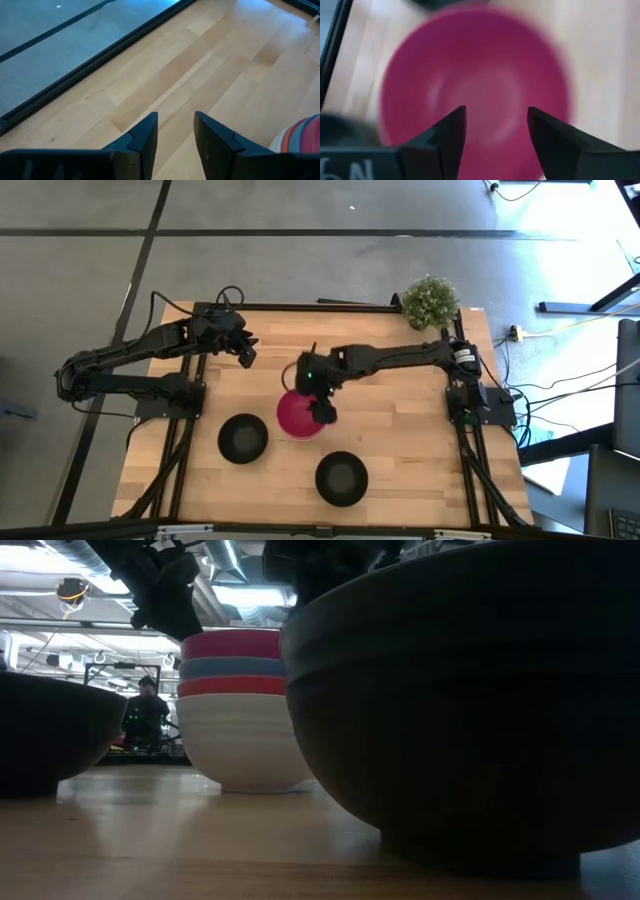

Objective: Nest bowls inside each other
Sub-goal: Stack the bottom black bowl on top of the pink bowl

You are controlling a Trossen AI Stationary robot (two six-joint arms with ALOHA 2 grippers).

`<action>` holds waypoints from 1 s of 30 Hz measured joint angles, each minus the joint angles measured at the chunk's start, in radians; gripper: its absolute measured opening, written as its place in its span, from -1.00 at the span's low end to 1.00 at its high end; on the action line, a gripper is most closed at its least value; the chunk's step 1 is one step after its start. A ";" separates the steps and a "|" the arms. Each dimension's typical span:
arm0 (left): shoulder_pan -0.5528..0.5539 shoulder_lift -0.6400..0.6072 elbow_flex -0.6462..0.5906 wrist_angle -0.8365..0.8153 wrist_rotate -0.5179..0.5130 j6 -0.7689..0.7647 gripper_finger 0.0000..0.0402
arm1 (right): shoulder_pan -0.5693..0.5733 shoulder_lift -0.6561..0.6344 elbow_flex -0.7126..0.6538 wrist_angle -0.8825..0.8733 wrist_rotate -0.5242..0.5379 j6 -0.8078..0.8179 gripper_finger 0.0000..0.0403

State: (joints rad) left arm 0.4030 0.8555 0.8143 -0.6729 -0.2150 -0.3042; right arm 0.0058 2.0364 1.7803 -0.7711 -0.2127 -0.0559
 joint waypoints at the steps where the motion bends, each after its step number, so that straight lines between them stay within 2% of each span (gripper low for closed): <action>1: 0.000 0.000 0.000 0.000 0.000 0.000 -0.40 | 0.017 -0.004 0.000 -0.036 0.001 0.001 0.02; 5: 0.000 0.000 0.000 0.000 0.000 0.001 -0.40 | 0.086 -0.039 0.001 -0.084 0.016 0.029 -0.04; 9: 0.000 0.000 0.000 0.000 0.000 0.016 -0.40 | 0.144 -0.093 0.001 -0.104 0.104 0.077 -0.10; 15: 0.001 0.000 0.000 -0.001 0.000 0.019 -0.40 | 0.222 -0.140 -0.028 -0.104 0.113 0.172 -0.15; 20: 0.000 0.000 0.000 -0.001 0.001 0.019 -0.40 | 0.280 -0.137 -0.087 -0.042 0.152 0.242 -0.16; 30: 0.000 0.000 0.000 -0.001 0.073 0.017 -0.40 | 0.348 -0.133 -0.215 0.064 0.188 0.384 -0.16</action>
State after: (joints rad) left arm 0.4030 0.8551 0.8143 -0.6735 -0.1421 -0.2871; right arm 0.3543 1.9038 1.5652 -0.7070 -0.0250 0.3276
